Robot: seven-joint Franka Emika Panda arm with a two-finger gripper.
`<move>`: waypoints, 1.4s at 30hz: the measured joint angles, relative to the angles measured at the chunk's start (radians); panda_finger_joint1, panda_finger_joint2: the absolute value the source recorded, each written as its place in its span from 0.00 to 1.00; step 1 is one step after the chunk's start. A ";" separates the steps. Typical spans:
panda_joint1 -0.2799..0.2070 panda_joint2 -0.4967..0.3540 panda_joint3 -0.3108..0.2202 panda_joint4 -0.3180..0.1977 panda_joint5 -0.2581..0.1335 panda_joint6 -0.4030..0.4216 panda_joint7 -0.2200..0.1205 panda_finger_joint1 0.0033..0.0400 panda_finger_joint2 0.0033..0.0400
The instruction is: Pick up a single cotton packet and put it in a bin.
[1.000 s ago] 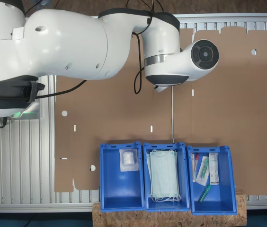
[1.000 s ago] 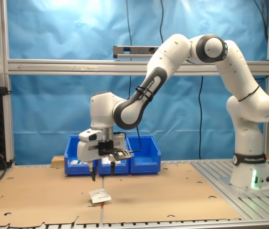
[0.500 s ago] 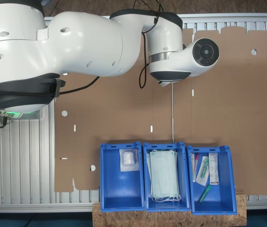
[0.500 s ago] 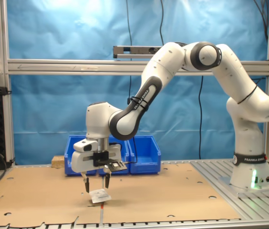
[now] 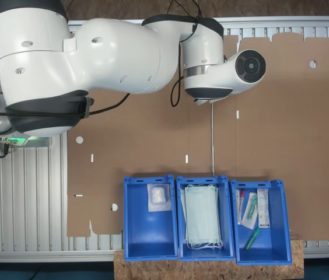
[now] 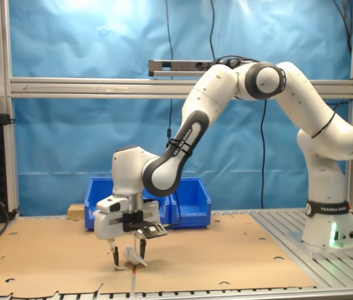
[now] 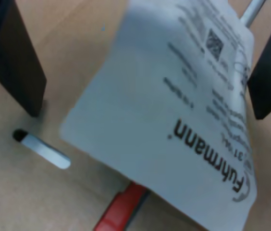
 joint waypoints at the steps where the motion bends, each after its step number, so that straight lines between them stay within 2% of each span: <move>1: -0.001 0.004 0.000 0.000 0.001 0.001 0.000 1.00 1.00; 42: -0.002 0.020 0.000 0.012 0.005 0.014 0.000 1.00 1.00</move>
